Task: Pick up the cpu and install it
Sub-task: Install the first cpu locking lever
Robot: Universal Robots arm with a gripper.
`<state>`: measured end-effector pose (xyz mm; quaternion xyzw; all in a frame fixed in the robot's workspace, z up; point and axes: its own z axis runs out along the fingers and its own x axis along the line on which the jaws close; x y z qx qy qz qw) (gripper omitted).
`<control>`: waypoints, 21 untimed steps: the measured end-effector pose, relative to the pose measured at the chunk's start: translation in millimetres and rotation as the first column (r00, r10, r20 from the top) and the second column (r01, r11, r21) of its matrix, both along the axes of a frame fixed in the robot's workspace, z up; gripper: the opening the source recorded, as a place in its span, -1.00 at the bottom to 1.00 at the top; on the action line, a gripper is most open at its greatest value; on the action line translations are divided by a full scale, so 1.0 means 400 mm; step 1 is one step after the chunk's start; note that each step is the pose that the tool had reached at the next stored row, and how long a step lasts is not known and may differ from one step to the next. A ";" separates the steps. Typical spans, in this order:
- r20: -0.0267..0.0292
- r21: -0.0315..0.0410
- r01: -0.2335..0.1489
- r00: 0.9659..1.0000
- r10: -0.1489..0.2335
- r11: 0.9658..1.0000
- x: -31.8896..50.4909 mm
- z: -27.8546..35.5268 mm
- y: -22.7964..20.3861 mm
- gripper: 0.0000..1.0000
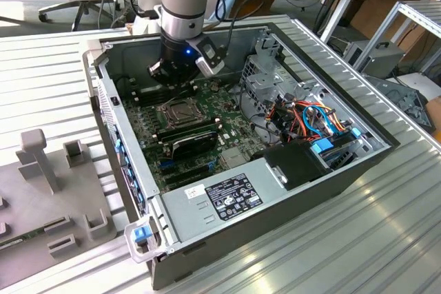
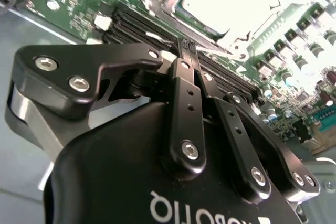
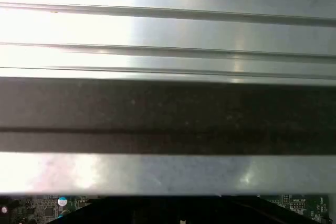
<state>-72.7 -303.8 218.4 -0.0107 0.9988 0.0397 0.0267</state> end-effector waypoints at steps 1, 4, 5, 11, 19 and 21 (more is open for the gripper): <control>0.000 0.000 0.000 1.000 0.000 1.000 -0.002 0.000 0.002 -0.79; 0.000 0.000 0.000 1.000 0.000 1.000 -0.004 0.000 0.006 -0.79; 0.000 0.000 0.000 1.000 0.000 1.000 -0.003 0.000 0.006 -0.79; 0.003 -0.005 0.000 1.000 0.000 1.000 -0.007 0.019 0.006 -0.79; 0.019 -0.005 0.000 1.000 0.000 1.000 -0.033 0.040 0.006 -0.79; 0.023 -0.005 0.000 1.000 0.000 1.000 -0.034 0.045 0.006 -0.79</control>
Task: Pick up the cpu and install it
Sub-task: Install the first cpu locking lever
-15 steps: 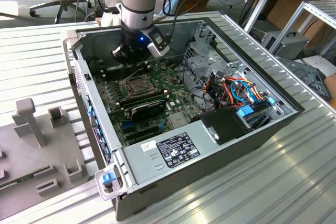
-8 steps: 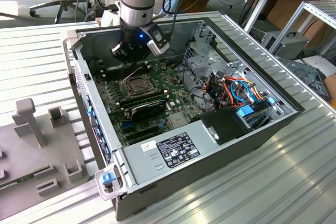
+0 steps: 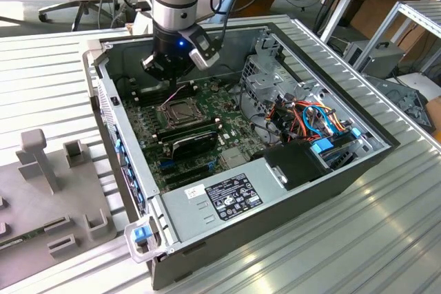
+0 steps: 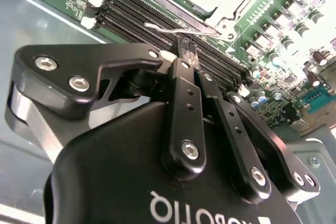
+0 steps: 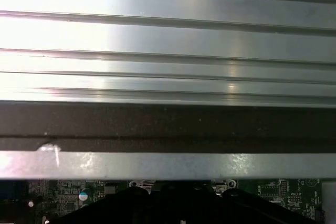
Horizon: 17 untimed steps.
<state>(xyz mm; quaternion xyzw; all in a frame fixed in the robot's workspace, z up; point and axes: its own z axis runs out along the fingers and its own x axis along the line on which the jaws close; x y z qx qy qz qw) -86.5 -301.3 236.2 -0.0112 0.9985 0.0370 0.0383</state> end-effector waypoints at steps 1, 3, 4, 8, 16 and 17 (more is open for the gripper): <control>0.002 0.000 0.000 1.000 0.000 1.000 0.000 0.000 0.000 -0.79; 0.003 0.000 0.000 1.000 0.000 1.000 0.000 0.000 0.000 -0.79; 0.004 -0.001 0.000 1.000 0.000 1.000 0.000 0.000 0.000 -0.79; 0.005 -0.001 0.000 1.000 0.000 1.000 0.000 -0.004 0.000 -0.79; 0.005 -0.003 0.000 1.000 0.000 1.000 0.000 -0.013 -0.003 -0.79; 0.005 -0.003 0.000 1.000 0.000 1.000 0.000 -0.013 -0.004 -0.79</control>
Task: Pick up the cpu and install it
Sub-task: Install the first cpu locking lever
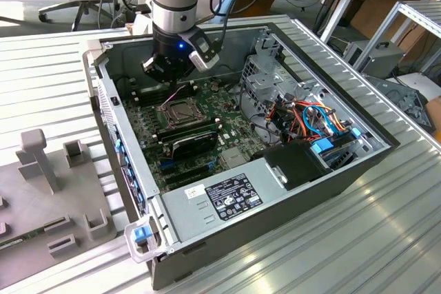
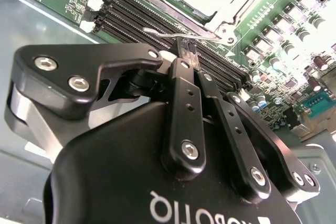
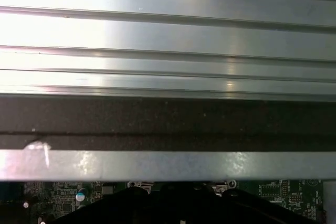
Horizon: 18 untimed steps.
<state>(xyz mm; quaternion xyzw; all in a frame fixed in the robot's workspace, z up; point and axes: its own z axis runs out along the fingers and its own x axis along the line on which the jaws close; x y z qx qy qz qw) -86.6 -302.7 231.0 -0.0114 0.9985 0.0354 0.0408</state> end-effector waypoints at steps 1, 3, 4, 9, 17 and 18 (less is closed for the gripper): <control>0.000 -0.001 0.000 1.000 0.000 1.000 0.000 -0.001 -0.001 -0.79; 0.000 -0.002 0.000 1.000 0.000 1.000 0.000 -0.004 -0.002 -0.79; 0.000 -0.003 0.000 1.000 0.000 1.000 0.000 -0.004 -0.002 -0.79; 0.000 -0.008 0.000 1.000 0.000 1.000 0.000 -0.012 -0.002 -0.79; 0.000 -0.014 0.001 1.000 -0.001 1.000 0.003 -0.020 -0.002 -0.79; 0.000 -0.014 0.002 1.000 -0.002 1.000 0.004 -0.020 -0.002 -0.79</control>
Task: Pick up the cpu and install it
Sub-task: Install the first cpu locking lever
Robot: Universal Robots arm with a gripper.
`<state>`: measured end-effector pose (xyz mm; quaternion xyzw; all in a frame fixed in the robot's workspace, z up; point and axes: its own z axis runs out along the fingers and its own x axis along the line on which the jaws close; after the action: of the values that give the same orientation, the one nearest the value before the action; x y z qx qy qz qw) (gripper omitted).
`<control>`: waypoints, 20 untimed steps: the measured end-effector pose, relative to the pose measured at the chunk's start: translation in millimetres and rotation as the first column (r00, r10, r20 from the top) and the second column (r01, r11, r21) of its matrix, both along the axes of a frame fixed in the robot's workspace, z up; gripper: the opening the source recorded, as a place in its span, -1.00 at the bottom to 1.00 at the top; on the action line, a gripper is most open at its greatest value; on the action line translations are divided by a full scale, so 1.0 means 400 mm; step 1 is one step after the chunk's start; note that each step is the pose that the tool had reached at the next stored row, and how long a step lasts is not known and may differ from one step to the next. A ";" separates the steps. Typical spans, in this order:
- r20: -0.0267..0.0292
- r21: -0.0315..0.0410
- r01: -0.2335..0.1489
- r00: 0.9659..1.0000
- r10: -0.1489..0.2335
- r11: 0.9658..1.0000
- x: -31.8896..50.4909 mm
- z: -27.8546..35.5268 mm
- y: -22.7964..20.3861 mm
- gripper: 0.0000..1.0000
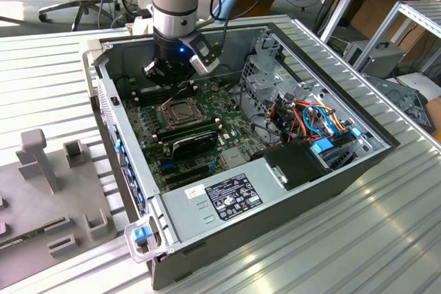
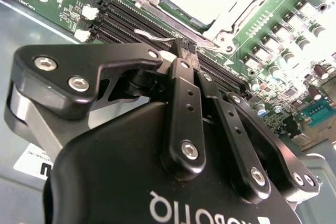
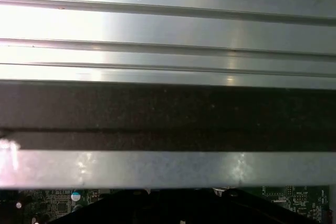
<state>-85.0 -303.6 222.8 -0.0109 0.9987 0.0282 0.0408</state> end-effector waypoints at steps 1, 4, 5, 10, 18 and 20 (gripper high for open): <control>0.000 0.000 0.000 1.000 0.000 1.000 0.001 0.000 0.000 -0.79; 0.000 -0.002 0.001 1.000 -0.001 1.000 0.007 -0.001 0.000 -0.79; 0.000 -0.002 0.001 1.000 -0.001 1.000 0.009 -0.002 0.000 -0.79; 0.000 -0.006 0.001 1.000 -0.001 1.000 0.020 -0.006 0.000 -0.79; 0.000 -0.010 0.002 1.000 -0.002 1.000 0.028 -0.015 0.001 -0.79; 0.000 -0.011 0.003 1.000 -0.003 1.000 0.028 -0.017 0.005 -0.79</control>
<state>-73.9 -301.7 216.0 -0.0097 0.9989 0.0228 0.0408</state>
